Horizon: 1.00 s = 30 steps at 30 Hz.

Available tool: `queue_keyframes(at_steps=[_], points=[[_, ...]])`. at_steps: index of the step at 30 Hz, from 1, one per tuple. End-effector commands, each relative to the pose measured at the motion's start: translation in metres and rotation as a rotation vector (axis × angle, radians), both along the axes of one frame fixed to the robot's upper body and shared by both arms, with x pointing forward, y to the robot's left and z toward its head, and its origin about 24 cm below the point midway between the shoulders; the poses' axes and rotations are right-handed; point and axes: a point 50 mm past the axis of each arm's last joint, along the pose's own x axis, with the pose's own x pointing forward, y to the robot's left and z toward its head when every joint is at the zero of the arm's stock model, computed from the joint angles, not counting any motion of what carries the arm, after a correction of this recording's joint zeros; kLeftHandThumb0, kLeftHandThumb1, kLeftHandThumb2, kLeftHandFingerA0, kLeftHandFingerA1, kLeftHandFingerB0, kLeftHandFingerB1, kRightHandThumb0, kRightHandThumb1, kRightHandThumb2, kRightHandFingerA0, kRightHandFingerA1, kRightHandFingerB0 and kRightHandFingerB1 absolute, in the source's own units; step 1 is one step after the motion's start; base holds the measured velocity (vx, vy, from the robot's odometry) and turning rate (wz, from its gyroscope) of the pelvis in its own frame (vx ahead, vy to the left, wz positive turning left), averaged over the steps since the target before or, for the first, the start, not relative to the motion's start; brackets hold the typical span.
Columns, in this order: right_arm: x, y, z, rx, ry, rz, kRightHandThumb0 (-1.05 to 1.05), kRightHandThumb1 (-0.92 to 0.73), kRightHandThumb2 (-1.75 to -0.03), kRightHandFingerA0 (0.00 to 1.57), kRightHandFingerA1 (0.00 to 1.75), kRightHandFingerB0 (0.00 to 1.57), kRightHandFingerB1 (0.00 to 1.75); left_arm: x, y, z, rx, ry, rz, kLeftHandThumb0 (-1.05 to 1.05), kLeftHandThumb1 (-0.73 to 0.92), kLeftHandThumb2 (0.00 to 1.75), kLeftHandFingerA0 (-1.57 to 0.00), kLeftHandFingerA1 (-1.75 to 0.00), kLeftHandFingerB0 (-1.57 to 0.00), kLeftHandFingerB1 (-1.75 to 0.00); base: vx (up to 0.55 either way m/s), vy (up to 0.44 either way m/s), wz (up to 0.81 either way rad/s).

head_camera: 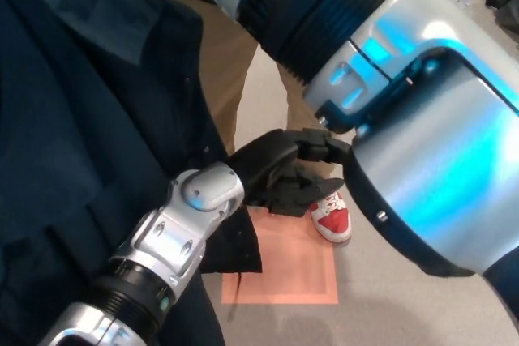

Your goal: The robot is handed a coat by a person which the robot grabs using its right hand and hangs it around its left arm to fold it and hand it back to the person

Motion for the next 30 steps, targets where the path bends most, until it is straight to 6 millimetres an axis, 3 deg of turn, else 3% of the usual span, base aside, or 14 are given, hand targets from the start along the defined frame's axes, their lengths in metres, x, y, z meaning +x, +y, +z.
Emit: queue_keyframes(at_steps=[1, 12, 13, 14, 15, 16, 17, 18, 19, 20, 21, 23, 27, 30], points=[[-0.025, 0.017, 0.003, 0.013, 0.02, 0.108, -0.32, -0.77, -0.67, 0.97, 1.51, 0.83, 0.9, 0.008, 0.005, 0.016, 0.08, -0.239, 0.043, -0.44, 0.79, 0.64, -0.49, -0.4, -0.45, -0.36, 0.0, 0.0, 0.0], [-0.026, 0.018, 0.002, 0.013, 0.026, 0.114, -0.32, -0.77, -0.67, 0.97, 1.51, 0.83, 0.9, 0.009, 0.009, 0.014, 0.082, -0.255, 0.052, -0.44, 0.79, 0.64, -0.49, -0.4, -0.45, -0.36, 0.0, 0.0, 0.0], [-0.051, -0.035, 0.046, 0.151, 0.08, 0.204, -0.36, -0.87, -0.67, 1.26, 0.86, 1.12, 0.87, 0.062, 0.09, 0.071, 0.384, -0.4, 0.503, -0.69, 0.67, 1.0, -0.57, -0.52, -0.61, -0.54, 0.0, 0.0, 0.0], [-0.065, -0.066, 0.059, 0.193, 0.088, 0.242, -0.36, -0.87, -0.67, 1.26, 0.85, 1.13, 0.89, 0.074, 0.126, 0.1, 0.126, -0.274, 0.646, -0.62, 0.83, 0.66, -0.32, -0.31, -0.38, -0.32, 0.0, 0.0, 0.0], [-0.065, -0.073, 0.06, 0.206, 0.093, 0.231, -0.32, -0.7, -1.08, 1.17, 1.03, 1.08, 0.98, 0.071, 0.127, 0.101, -0.406, -0.129, 0.508, -0.67, 0.81, 0.64, -0.21, -0.29, -0.28, -0.3, 0.0, 0.0, 0.0], [-0.065, -0.078, 0.061, 0.214, 0.096, 0.23, -0.32, -0.7, -1.08, 1.17, 1.03, 1.08, 0.98, 0.071, 0.129, 0.098, -0.366, -0.142, 0.527, -0.67, 0.81, 0.64, -0.21, -0.29, -0.28, -0.3, 0.0, 0.0, 0.0], [-0.062, -0.087, 0.062, 0.226, 0.102, 0.248, -0.3, -0.69, -1.07, 1.15, 1.01, 1.08, 0.98, 0.071, 0.133, 0.099, -0.325, -0.165, 0.531, -0.35, 0.51, 1.07, -0.01, -0.49, -0.01, -0.46, 0.0, 0.0, 0.0], [-0.058, -0.095, 0.063, 0.236, 0.13, 0.288, -0.3, -0.84, -0.64, 1.21, 0.89, 1.12, 0.87, 0.071, 0.137, 0.098, -0.309, -0.161, 0.54, -0.36, 0.51, 1.08, -0.01, -0.5, 0.0, -0.46, 0.0, 0.0, 0.0], [-0.055, -0.101, 0.063, 0.242, 0.116, 0.278, -0.23, -0.71, -1.1, 1.1, 1.05, 1.05, 1.01, 0.07, 0.14, 0.098, -0.315, -0.153, 0.548, -0.67, 0.71, 1.04, -0.03, -0.42, -0.03, -0.41, 0.0, 0.0, 0.0], [-0.049, -0.11, 0.062, 0.266, 0.13, 0.259, -0.33, -0.84, -0.64, 1.19, 0.84, 1.12, 0.8, 0.07, 0.144, 0.098, -0.319, -0.148, 0.557, -0.34, 0.61, 1.13, 0.0, -0.49, 0.0, -0.48, 0.0, 0.0, 0.0], [-0.043, -0.119, 0.061, 0.289, 0.153, 0.242, -0.35, -0.85, -0.65, 1.18, 0.72, 1.09, 0.77, 0.07, 0.148, 0.098, -0.316, -0.147, 0.564, -0.77, 0.66, 1.0, -0.04, -0.41, -0.03, -0.39, 0.0, 0.0, 0.0], [-0.036, -0.134, 0.058, 0.314, 0.168, 0.213, -0.34, -0.85, -0.66, 1.19, 0.79, 1.09, 0.78, 0.069, 0.154, 0.098, -0.316, -0.142, 0.582, -0.89, 0.71, 0.99, -0.05, -0.41, -0.05, -0.39, 0.0, 0.0, 0.0], [-0.023, -0.157, 0.049, 0.352, 0.194, 0.179, -0.37, -0.87, -0.68, 1.23, 0.66, 1.14, 0.79, 0.068, 0.166, 0.097, -0.339, -0.129, 0.619, -0.37, 0.5, 1.06, 0.0, -0.48, 0.0, -0.48, 0.0, 0.0, 0.0], [-0.019, -0.173, 0.043, 0.375, 0.218, 0.138, -0.36, -0.89, -0.66, 1.2, 0.63, 1.11, 0.78, 0.067, 0.174, 0.098, -0.34, -0.136, 0.64, -0.37, 0.5, 1.06, 0.0, -0.49, 0.0, -0.47, 0.0, 0.0, 0.0]])
